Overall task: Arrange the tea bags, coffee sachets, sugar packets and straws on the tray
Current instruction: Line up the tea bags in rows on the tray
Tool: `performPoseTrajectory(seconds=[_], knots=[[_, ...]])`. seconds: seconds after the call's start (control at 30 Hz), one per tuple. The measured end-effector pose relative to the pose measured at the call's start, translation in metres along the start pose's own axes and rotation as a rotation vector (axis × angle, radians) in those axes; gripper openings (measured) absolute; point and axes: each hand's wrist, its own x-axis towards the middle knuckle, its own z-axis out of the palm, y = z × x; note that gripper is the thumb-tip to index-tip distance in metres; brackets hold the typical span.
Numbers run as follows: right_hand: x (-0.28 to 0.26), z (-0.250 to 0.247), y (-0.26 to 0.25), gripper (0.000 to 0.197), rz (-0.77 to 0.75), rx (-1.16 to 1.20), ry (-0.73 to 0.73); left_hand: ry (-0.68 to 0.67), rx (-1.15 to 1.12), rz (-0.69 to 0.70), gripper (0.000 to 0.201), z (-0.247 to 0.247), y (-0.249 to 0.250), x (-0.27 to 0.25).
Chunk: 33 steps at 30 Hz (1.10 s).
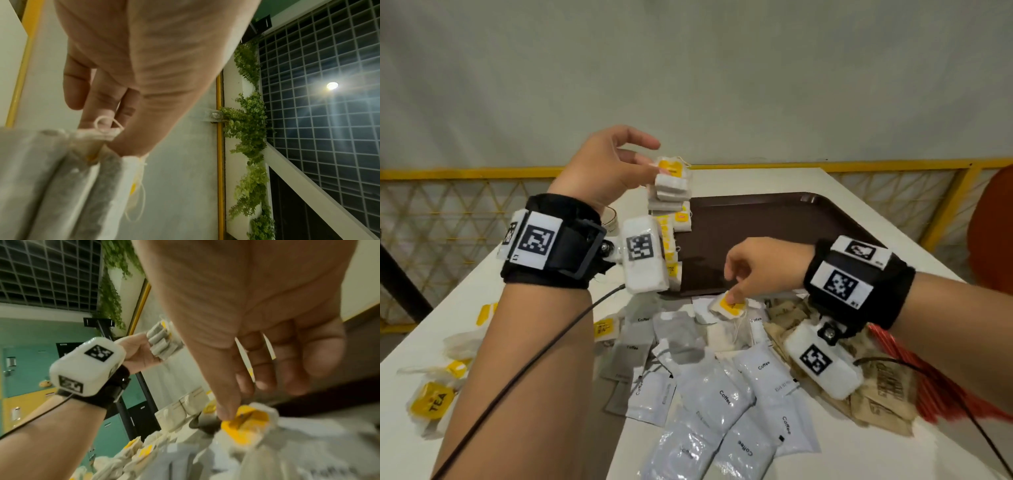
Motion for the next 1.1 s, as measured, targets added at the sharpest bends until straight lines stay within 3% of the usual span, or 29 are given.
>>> performPoseTrajectory(seconds=[0.2, 0.43, 0.57, 0.73, 0.87, 0.97, 1.1], knots=[[0.01, 0.012, -0.013, 0.039, -0.008, -0.028, 0.014, 0.012, -0.002, 0.008, 0.029, 0.0, 0.001, 0.0], [0.006, -0.006, -0.012, 0.032, -0.107, 0.092, 0.018, 0.003, 0.008, 0.018, 0.029, -0.001, -0.002, 0.002], [-0.004, -0.023, -0.01, 0.029, -0.187, 0.308, 0.018, -0.045, -0.001, 0.041, 0.03, 0.0, 0.001, 0.001], [-0.027, -0.059, -0.015, 0.031, -0.284, 0.747, -0.001, -0.155, 0.001, 0.086, 0.032, 0.011, 0.005, -0.002], [-0.033, -0.083, -0.023, 0.038, -0.409, 0.945, 0.142, -0.224, 0.011, 0.115, 0.032, 0.026, 0.01, -0.004], [-0.025, -0.087, -0.023, 0.036, -0.327, 0.876, 0.312, -0.265, -0.025, 0.139, 0.034, 0.035, 0.013, -0.005], [-0.017, -0.082, -0.022, 0.038, -0.222, 0.851, 0.364, -0.255, -0.025, 0.136, 0.033, 0.039, 0.011, -0.003]])
